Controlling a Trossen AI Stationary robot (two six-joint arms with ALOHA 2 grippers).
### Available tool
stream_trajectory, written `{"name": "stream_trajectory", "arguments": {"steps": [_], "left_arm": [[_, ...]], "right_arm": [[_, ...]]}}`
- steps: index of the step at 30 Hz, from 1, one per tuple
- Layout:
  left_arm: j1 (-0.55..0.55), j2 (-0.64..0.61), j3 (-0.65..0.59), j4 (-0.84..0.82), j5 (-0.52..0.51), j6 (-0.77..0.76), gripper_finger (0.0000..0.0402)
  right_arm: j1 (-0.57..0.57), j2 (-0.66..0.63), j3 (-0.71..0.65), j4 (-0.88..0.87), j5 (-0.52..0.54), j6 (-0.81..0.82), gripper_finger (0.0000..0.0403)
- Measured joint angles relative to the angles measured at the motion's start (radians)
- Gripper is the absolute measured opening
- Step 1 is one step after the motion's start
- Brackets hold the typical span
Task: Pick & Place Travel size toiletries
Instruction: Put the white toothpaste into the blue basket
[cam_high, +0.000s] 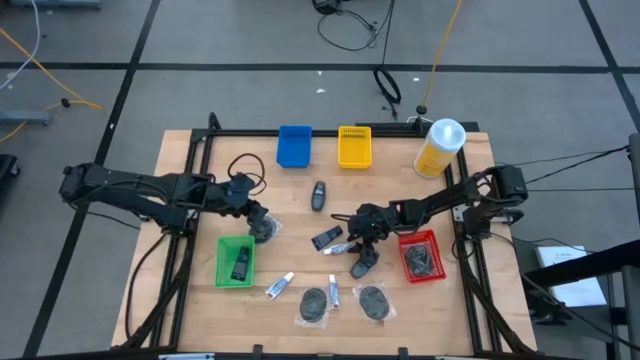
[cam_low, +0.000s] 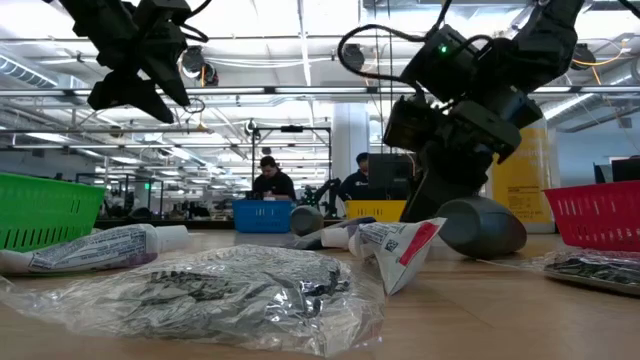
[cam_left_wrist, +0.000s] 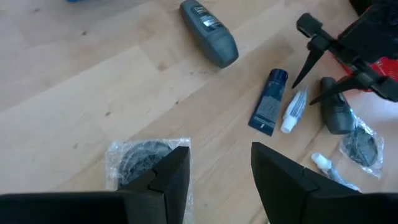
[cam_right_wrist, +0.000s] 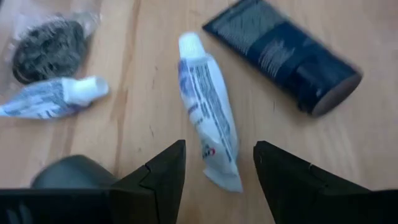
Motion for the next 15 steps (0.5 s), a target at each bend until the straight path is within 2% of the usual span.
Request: {"name": "stream_trajectory", "arguments": {"steps": [7,15], "left_arm": [[0.021,0.0,0.0,0.008,-0.001,0.046,0.017],[0.052,0.0,0.0,0.008,-0.002,0.169,0.017]], "right_arm": [[-0.001,0.038,0.001,0.025,-0.044,0.048,0.0159],[0.0,0.024,0.0,0.004,-0.05,0.078,0.0069]]}}
